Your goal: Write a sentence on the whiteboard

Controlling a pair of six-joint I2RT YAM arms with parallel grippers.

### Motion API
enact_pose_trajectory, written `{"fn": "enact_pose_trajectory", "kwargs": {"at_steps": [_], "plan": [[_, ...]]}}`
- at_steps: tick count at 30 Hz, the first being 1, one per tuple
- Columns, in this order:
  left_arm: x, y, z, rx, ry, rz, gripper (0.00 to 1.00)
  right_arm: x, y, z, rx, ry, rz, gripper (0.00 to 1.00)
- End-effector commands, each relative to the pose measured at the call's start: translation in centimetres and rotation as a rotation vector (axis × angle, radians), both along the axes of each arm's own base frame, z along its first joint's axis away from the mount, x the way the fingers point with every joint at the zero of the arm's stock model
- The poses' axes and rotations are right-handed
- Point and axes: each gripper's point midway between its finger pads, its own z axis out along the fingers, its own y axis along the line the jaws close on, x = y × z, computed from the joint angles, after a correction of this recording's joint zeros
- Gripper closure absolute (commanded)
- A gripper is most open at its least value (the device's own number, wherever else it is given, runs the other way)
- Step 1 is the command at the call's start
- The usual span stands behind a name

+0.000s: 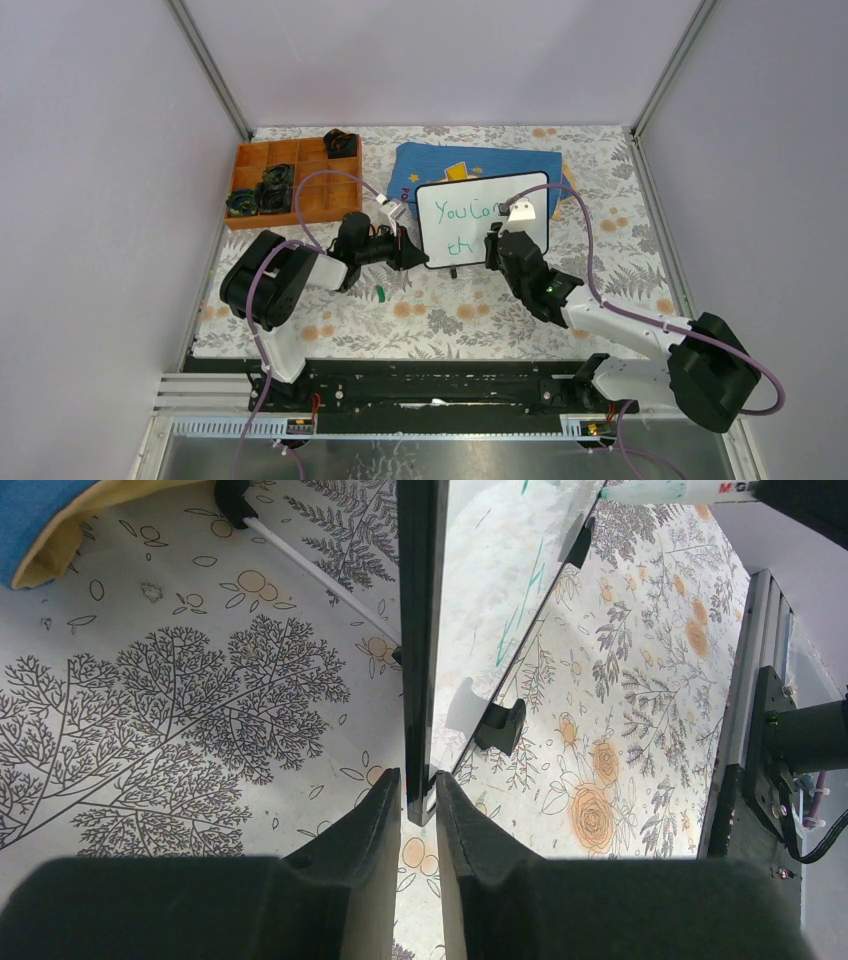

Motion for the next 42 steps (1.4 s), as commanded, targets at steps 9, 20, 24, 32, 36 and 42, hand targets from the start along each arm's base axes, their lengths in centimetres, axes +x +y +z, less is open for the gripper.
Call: {"fn": "enact_pose_trajectory", "kwargs": {"at_steps": [9, 20, 24, 32, 36, 42], "plan": [[0.8, -0.1, 0.2, 0.018, -0.04, 0.009, 0.75, -0.7, 0.1, 0.2, 0.067, -0.001, 0.025, 1.0], [0.7, -0.2, 0.1, 0.023, -0.038, 0.006, 0.75, 0.1, 0.9, 0.4, 0.084, 0.0, 0.011, 1.0], [0.8, -0.1, 0.1, 0.026, -0.036, 0.008, 0.75, 0.4, 0.9, 0.4, 0.077, -0.002, 0.002, 1.0], [0.7, -0.2, 0.0, 0.028, -0.035, 0.005, 0.75, 0.8, 1.0, 1.0, 0.084, -0.02, -0.006, 1.0], [0.7, -0.2, 0.0, 0.028, -0.034, 0.005, 0.75, 1.1, 0.9, 1.1, 0.076, -0.025, -0.015, 1.0], [0.7, -0.2, 0.0, 0.029, -0.035, 0.005, 0.75, 1.4, 0.8, 0.9, 0.07, -0.022, -0.023, 1.0]]}}
